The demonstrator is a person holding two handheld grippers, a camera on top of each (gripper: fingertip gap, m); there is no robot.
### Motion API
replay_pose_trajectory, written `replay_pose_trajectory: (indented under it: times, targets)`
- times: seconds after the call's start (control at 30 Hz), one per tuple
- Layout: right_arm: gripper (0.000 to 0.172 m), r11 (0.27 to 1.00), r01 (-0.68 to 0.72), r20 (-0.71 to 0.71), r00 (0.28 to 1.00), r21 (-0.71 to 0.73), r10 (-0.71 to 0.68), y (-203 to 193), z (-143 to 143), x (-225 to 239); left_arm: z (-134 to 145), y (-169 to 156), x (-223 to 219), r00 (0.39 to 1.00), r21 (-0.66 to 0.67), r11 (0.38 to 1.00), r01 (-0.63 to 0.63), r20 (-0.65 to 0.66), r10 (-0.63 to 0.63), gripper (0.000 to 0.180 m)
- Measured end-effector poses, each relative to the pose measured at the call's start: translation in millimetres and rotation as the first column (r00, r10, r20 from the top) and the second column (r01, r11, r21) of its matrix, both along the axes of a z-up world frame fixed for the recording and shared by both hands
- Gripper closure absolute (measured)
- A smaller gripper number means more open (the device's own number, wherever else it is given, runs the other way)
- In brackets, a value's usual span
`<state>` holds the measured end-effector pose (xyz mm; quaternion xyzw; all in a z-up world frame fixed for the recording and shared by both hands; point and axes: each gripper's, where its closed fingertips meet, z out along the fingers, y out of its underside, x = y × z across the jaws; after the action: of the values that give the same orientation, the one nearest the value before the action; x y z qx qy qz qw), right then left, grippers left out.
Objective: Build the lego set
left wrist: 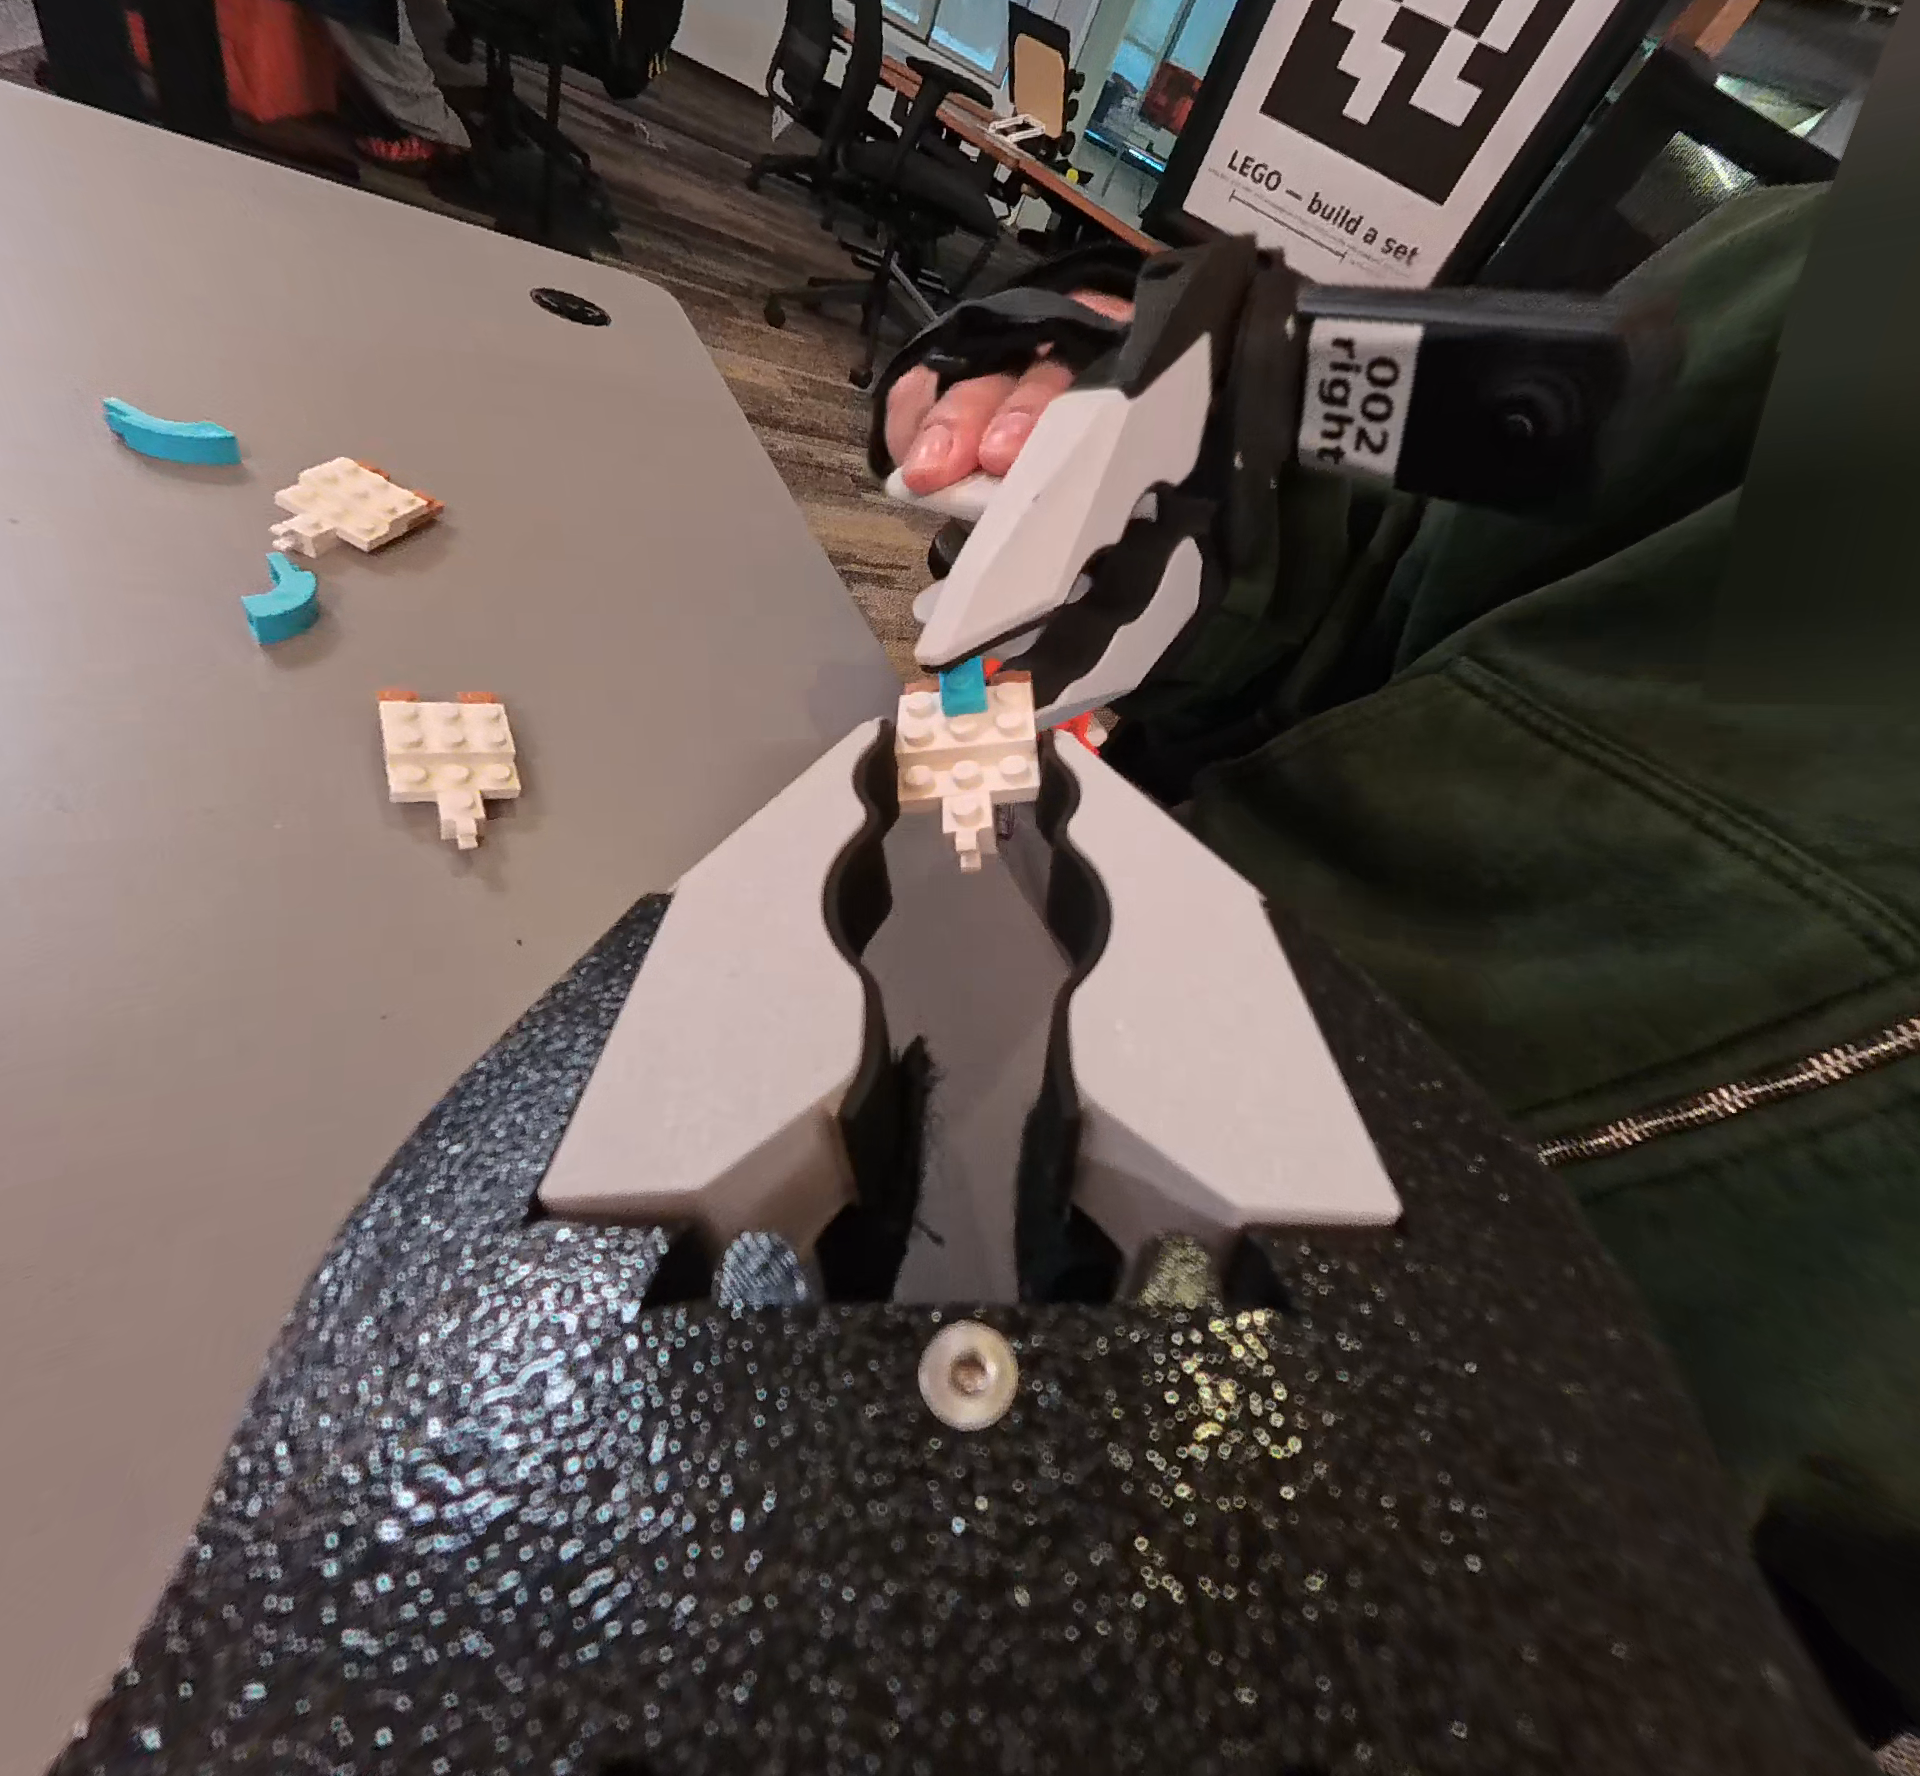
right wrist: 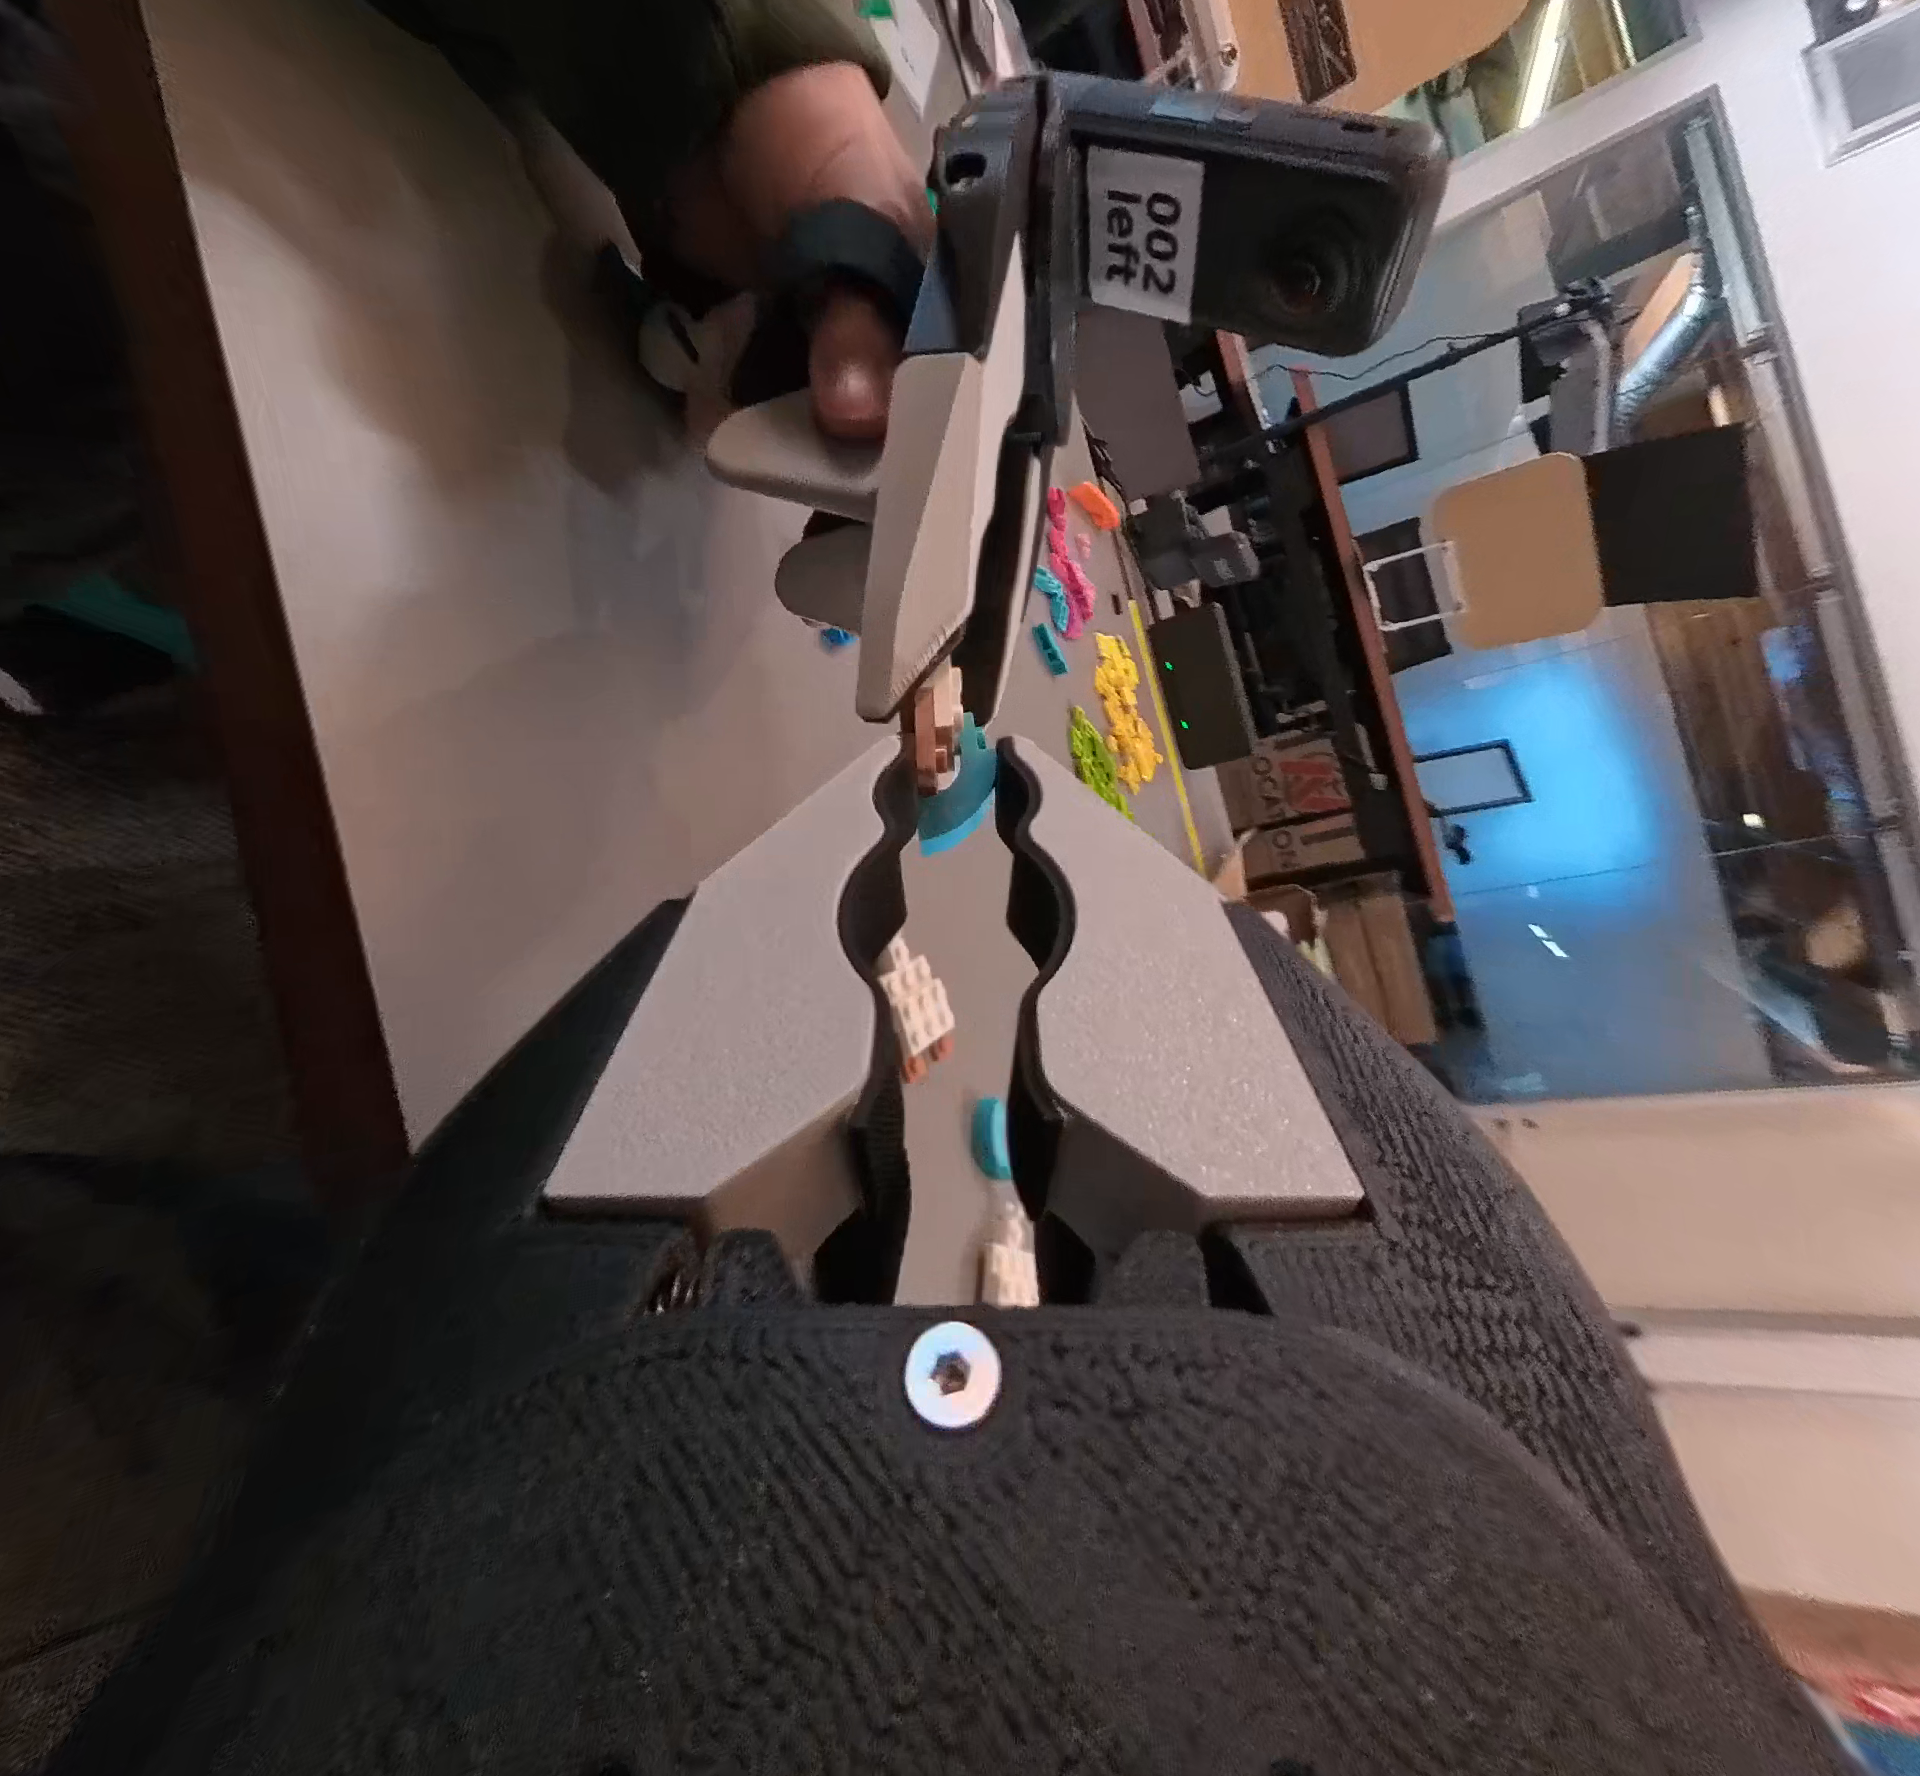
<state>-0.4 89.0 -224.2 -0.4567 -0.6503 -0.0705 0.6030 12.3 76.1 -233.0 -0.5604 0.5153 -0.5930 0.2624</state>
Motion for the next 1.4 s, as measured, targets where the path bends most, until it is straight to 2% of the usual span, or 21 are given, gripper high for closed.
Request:
replay_pose_trajectory:
  times: [0.27, 0.43, 0.67, 0.77, 0.87, 1.23, 1.37, 1.4]
  targets:
    - [0.159, 0.987, 0.096, 0.124, 0.986, 0.127, -0.112, 7.9, -6.9, 3.3, -7.0, 8.3, 2.3, 0.997, 0.088, 0.994, -0.062, -0.04, 0.066, 0.156]
    - [0.16, 0.98, 0.089, 0.18, 0.976, 0.178, -0.121, 7.9, -11.6, 4.0, -12.3, 8.5, 2.7, 0.995, 0.122, 0.991, -0.062, -0.071, 0.071, 0.156]
    - [0.159, 0.997, 0.018, 0.133, 0.991, 0.078, -0.028, 4.2, -13.2, 1.2, -14.2, 4.6, 0.7, 0.996, 0.091, 0.995, -0.027, -0.087, 0.035, 0.156]
    - [0.159, 0.999, 0.015, 0.031, 0.999, -0.038, -0.014, 5.7, -12.5, 0.3, -13.1, 6.4, 0.3, 0.996, 0.059, 0.998, -0.032, -0.084, 0.037, 0.156]
    - [0.147, 0.996, 0.008, -0.035, 0.999, -0.089, -0.011, 8.1, -10.3, 1.0, -14.4, 6.4, 0.0, 0.995, 0.053, 0.998, -0.032, -0.092, 0.036, 0.156]
    - [0.16, 0.997, -0.033, 0.073, 0.997, -0.073, 0.039, 2.5, -20.1, -2.0, -19.9, 2.9, -0.7, 0.991, 0.049, 0.999, -0.009, -0.132, 0.015, 0.156]
    - [0.158, 0.996, -0.033, 0.068, 0.997, -0.079, 0.039, 4.1, -21.1, -2.5, -21.3, 4.5, -0.7, 0.99, 0.057, 0.998, -0.018, -0.14, 0.026, 0.156]
    - [0.152, 0.996, -0.034, 0.044, 0.998, -0.084, 0.038, 4.8, -20.1, -2.5, -20.1, 5.7, -0.5, 0.991, 0.061, 0.998, -0.025, -0.132, 0.033, 0.156]
